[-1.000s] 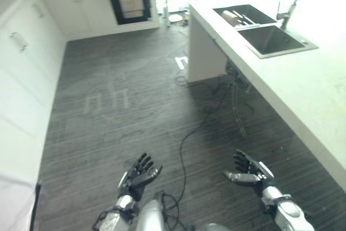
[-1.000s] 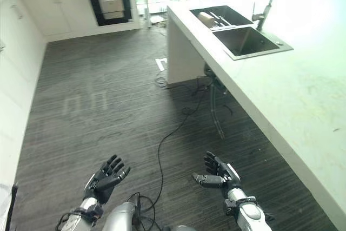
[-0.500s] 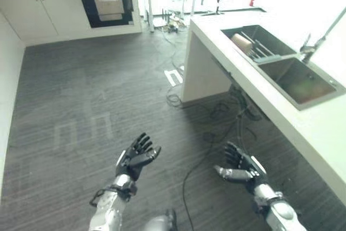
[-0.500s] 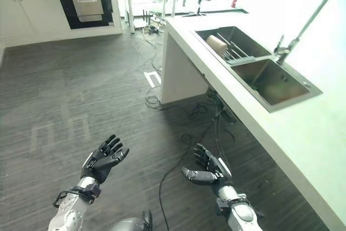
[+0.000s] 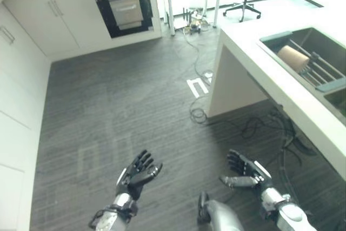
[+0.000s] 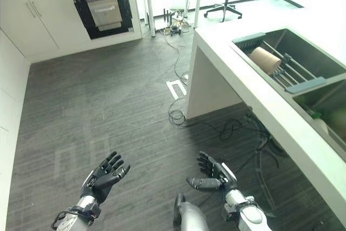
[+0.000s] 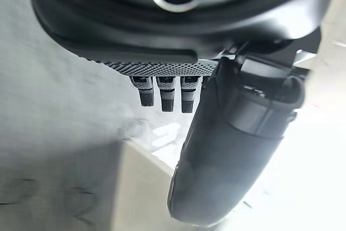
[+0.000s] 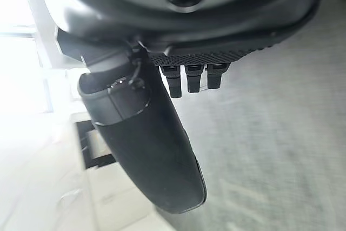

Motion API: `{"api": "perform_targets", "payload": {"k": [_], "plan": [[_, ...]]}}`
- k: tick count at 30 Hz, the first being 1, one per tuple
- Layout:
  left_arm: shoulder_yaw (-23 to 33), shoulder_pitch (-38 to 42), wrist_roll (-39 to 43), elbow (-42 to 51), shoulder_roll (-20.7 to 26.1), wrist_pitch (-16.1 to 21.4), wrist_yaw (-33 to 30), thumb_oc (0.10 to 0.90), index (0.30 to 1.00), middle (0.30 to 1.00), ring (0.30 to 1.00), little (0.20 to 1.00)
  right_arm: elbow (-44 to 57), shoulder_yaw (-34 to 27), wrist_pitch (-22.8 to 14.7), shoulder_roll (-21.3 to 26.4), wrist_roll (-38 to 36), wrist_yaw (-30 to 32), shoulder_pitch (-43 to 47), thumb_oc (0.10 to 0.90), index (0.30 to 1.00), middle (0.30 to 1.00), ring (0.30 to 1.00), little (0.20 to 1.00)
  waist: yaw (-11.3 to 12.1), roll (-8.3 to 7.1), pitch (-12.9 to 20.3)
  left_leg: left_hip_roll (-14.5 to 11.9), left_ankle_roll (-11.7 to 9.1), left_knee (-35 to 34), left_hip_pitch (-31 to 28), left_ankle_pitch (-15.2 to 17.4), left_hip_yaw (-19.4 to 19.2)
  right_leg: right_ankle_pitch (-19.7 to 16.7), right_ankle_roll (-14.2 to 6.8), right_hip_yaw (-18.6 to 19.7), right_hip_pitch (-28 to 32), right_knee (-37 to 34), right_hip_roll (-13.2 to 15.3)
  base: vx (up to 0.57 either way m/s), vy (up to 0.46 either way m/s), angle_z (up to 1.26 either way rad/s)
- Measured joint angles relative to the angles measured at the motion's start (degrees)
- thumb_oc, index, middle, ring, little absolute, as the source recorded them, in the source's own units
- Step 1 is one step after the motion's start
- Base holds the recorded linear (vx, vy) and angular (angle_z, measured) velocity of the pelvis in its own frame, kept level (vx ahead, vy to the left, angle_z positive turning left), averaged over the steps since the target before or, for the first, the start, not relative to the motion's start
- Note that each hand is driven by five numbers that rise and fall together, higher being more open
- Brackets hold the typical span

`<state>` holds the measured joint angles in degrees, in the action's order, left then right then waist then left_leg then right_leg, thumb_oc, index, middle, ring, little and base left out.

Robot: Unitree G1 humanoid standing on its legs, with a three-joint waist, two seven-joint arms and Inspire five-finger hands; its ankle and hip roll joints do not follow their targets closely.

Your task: Place the dishes in the dishwasher.

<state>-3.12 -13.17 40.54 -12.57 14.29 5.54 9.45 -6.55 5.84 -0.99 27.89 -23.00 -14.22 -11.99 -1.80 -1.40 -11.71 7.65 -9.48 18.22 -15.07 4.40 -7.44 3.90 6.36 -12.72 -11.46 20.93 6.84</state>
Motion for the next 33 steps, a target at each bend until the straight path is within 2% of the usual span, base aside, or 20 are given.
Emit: {"api": "perform_targets", "payload": {"k": [2, 3, 5, 6, 7, 8, 10, 11, 12, 13, 16, 20, 23, 25, 26, 27, 28, 29, 30, 33], "plan": [[0.1, 0.9, 1.9, 1.9, 0.5, 1.8, 0.0, 0.8, 0.9, 0.9, 0.9, 0.9, 0.3, -1.6, -0.5, 0.8, 0.0, -1.3, 2.1, 0.8, 0.9, 0.9, 0.9, 0.9, 2.4, -2.56, 0.7, -1.5, 1.1, 29.5, 18.2, -11.8, -1.4, 0.8, 1.0, 3.9, 3.4, -5.1, -0.8, 0.23, -0.075, -0.29], [1.0, 3.1, 2.0, 3.4, 0.6, 3.1, 0.0, 0.8, 0.9, 0.9, 0.9, 0.9, -0.6, -3.8, -0.2, -0.1, 0.4, -1.6, 5.3, 0.8, 0.9, 0.9, 0.9, 0.9, 6.5, -3.92, -1.8, -5.1, 5.8, 39.6, 32.7, -4.9, -2.4, 0.1, 0.1, 5.4, 6.7, -6.8, -1.8, 0.41, 0.116, -0.65], [1.6, 0.5, 2.0, 2.6, 2.2, 3.2, 0.1, 0.8, 0.9, 0.9, 0.9, 0.9, 1.6, -3.4, -0.7, 0.0, 0.1, -2.2, 7.4, 0.8, 0.9, 0.9, 0.9, 0.9, 5.0, -3.26, -1.6, -13.4, 6.5, 14.2, 37.9, -3.5, -1.4, 6.5, -1.5, 4.3, 14.5, -7.4, -6.4, 0.61, 0.369, -0.57], [1.5, 0.5, 1.9, 2.6, 2.7, 3.2, 0.2, 0.8, 0.9, 0.9, 0.9, 0.9, 3.5, -3.8, -0.7, 0.5, -0.3, -2.2, 7.5, 0.8, 0.9, 0.9, 0.9, 0.9, 4.3, -2.17, -1.8, -14.7, 6.5, 4.5, 38.1, -3.5, -0.8, 8.2, -2.0, 5.7, 15.2, -6.6, -8.2, 0.46, 0.347, -0.48], [1.5, -0.5, 1.8, 3.1, 2.7, 3.4, 0.3, 0.8, 0.9, 0.9, 0.9, 0.9, 5.5, -4.2, -0.5, 0.9, -0.3, -2.4, 7.9, 0.8, 0.9, 0.9, 0.9, 0.9, 3.6, -0.8, -1.9, -14.8, 6.5, -7.1, 36.8, -2.4, 2.2, 8.8, -1.8, 8.0, 15.5, -6.0, -9.8, 0.46, 0.286, -0.99], [1.4, -2.4, 1.2, 3.6, 2.5, 3.6, 1.4, 0.8, 0.9, 0.9, 0.9, 0.9, 7.6, -4.6, -0.1, 1.5, -0.7, -3.3, 8.2, 0.8, 0.9, 0.9, 0.9, 0.9, 4.2, 0.95, -2.6, -13.3, 5.8, -12.7, 36.8, -0.8, 12.8, 8.7, -1.3, 11.9, 16.3, -6.3, -11.0, 0.39, 0.259, -1.41], [0.6, -4.8, 0.5, 3.6, 2.2, 3.6, 2.1, 0.8, 0.9, 0.9, 0.9, 0.9, 9.6, -4.1, 1.4, 3.7, -0.7, -4.9, 6.1, 0.8, 0.9, 0.9, 0.9, 0.9, 4.2, 1.75, -2.8, -8.4, 4.5, -9.4, 37.1, -2.6, 19.0, 10.3, -3.2, 18.3, 20.6, -9.1, -9.7, 0.37, 0.314, -1.65], [1.0, -5.1, -0.4, 3.7, 1.7, 3.6, 2.2, 0.8, 0.9, 0.9, 0.9, 0.9, 10.7, -4.0, 2.8, 5.8, -0.8, -5.9, 5.4, 0.8, 0.9, 0.9, 0.9, 0.9, 6.6, 2.31, -2.8, -8.3, 5.2, -10.5, 34.0, -2.2, 19.4, 11.3, -4.7, 22.1, 21.6, -8.6, -9.2, 0.24, 0.221, -1.87], [1.3, -4.8, -0.4, 4.5, 1.9, 3.6, 2.3, 0.8, 0.9, 0.9, 0.9, 0.9, 13.3, -4.3, 3.0, 8.5, -1.2, -5.9, 3.9, 0.8, 0.9, 0.9, 0.9, 0.9, 6.5, 3.91, -2.7, -10.0, 8.2, -10.5, 31.6, -2.6, 14.0, 12.7, -7.0, 21.1, 23.4, -7.7, -9.4, 0.25, 0.186, -1.54], [2.2, -2.7, -0.4, 4.9, 3.5, 3.6, 2.3, 0.8, 0.9, 0.9, 0.9, 0.9, 15.5, -5.3, 3.3, 8.0, -2.2, -5.5, 2.3, 0.8, 0.9, 0.9, 0.9, 0.9, 5.0, 2.38, -2.7, -9.5, 8.5, -9.2, 31.2, -7.0, 10.5, 14.4, -8.9, 18.3, 23.7, -5.3, -7.6, 0.26, 0.166, -0.62], [4.8, 4.5, -0.4, 11.6, 7.5, 5.6, 2.2, 0.8, 0.9, 0.9, 0.9, 0.9, 25.6, -9.0, 3.8, 4.7, -5.7, -4.5, -1.7, 0.8, 0.9, 0.9, 0.9, 0.9, 2.1, -1.59, -1.9, -4.7, 10.6, -9.2, 28.4, -11.4, 7.7, 15.5, -10.9, 12.1, 20.8, 4.5, -0.4, 0.21, 0.111, -0.21], [6.1, 15.1, -1.6, 21.9, 9.9, 11.8, 2.4, 0.8, 0.9, 0.9, 0.9, 0.9, 34.1, -9.4, 3.7, 3.8, -10.6, -6.3, 0.6, 0.8, 0.9, 0.9, 0.9, 0.9, 0.8, -2.53, -1.4, -2.4, 15.5, -10.2, 23.8, -7.8, 4.5, 13.1, -15.1, 7.6, 17.7, 2.3, 2.5, 0.23, 0.133, -0.22], [6.5, 14.5, -3.9, 25.6, 11.7, 15.0, 2.0, 0.8, 0.9, 0.9, 0.9, 0.9, 33.2, -9.4, 2.8, 3.5, -12.3, -6.5, 6.2, 0.8, 0.9, 0.9, 0.9, 0.9, 0.8, -2.74, -1.1, -4.3, 15.6, -10.2, 21.9, -5.9, -0.6, 4.5, -15.2, 1.9, 13.7, 2.1, 3.3, 0.03, 0.011, -0.93], [6.7, 14.4, -5.5, 26.0, 12.1, 15.2, 1.9, 0.8, 0.9, 0.9, 0.9, 0.9, 32.6, -9.8, 1.7, 2.2, -13.8, -5.9, 8.7, 0.8, 0.9, 0.9, 0.9, 0.9, 0.5, -2.88, -1.0, -5.8, 14.5, -9.9, 21.9, -4.9, -4.3, 3.7, -15.2, -1.9, 11.7, 1.7, 3.4, -0.01, -0.087, -1.1], [7.0, 14.0, -6.1, 26.2, 12.1, 15.7, 1.1, 0.8, 0.9, 0.9, 0.9, 0.9, 32.4, -9.7, 1.5, 0.8, -14.3, -5.5, 9.5, 0.8, 0.9, 0.9, 0.9, 0.9, 0.8, -2.99, -1.0, -7.0, 12.6, -9.6, 21.9, -3.7, -7.1, 2.8, -14.6, -4.5, 10.7, 1.0, 3.7, 0.03, -0.1, -1.45], [9.3, 12.8, -7.3, 27.4, 12.4, 16.5, -0.2, 0.8, 0.9, 0.9, 0.9, 0.9, 32.0, -8.7, 1.5, -2.1, -14.3, -5.3, 11.4, 0.8, 0.9, 0.9, 0.9, 0.9, 2.2, -5.27, -1.2, -7.8, 2.0, -4.1, 24.3, -0.9, -8.6, -2.0, -11.8, -7.3, 8.3, 0.0, 6.4, 0.1, -0.136, -2.2], [11.4, 11.8, -7.7, 28.0, 13.0, 18.7, -1.3, 0.8, 0.9, 0.9, 0.9, 0.9, 32.1, -8.2, 1.4, -3.9, -15.1, -5.2, 12.8, 0.8, 0.9, 0.9, 0.9, 0.9, 4.4, -6.03, -1.3, -10.4, 12.2, 8.7, 29.1, 4.5, -3.2, -0.7, -13.4, -8.8, 4.5, 2.2, 8.6, 0.11, -0.135, -2.61], [12.4, 12.0, -7.8, 27.6, 12.8, 19.6, -2.3, 0.8, 0.9, 0.9, 0.9, 0.9, 33.0, -8.8, 0.5, -2.7, -15.7, -4.8, 13.5, 0.8, 0.9, 0.9, 0.9, 0.9, 4.8, -4.78, -1.6, -13.7, 10.5, 10.2, 27.8, 8.4, -2.6, 2.0, -17.2, -10.9, 3.6, 3.3, 9.8, 0.12, -0.14, -2.42], [13.6, 12.1, -7.7, 27.1, 12.0, 19.6, -3.4, 0.8, 0.9, 0.9, 0.9, 0.9, 33.3, -9.0, -0.1, -2.5, -16.5, -4.3, 11.9, 0.8, 0.9, 0.9, 0.9, 0.9, 3.5, -5.32, -1.1, -12.9, 10.5, 10.1, 27.4, 8.7, -4.3, 3.1, -17.2, -11.2, 1.7, 4.5, 12.9, 0.14, -0.181, -1.37], [11.7, 13.0, -10.0, 27.9, 11.8, 19.6, -3.4, 0.8, 0.9, 0.9, 0.9, 0.9, 32.8, -10.3, -1.1, -3.0, -16.6, -0.7, 7.4, 0.8, 0.9, 0.9, 0.9, 0.9, -1.2, -4.58, -1.1, -12.5, 10.1, 5.4, 26.7, 4.6, -3.1, 1.2, -16.3, -6.9, 2.9, -1.2, 8.9, 0.16, -0.213, 0.01]]}}
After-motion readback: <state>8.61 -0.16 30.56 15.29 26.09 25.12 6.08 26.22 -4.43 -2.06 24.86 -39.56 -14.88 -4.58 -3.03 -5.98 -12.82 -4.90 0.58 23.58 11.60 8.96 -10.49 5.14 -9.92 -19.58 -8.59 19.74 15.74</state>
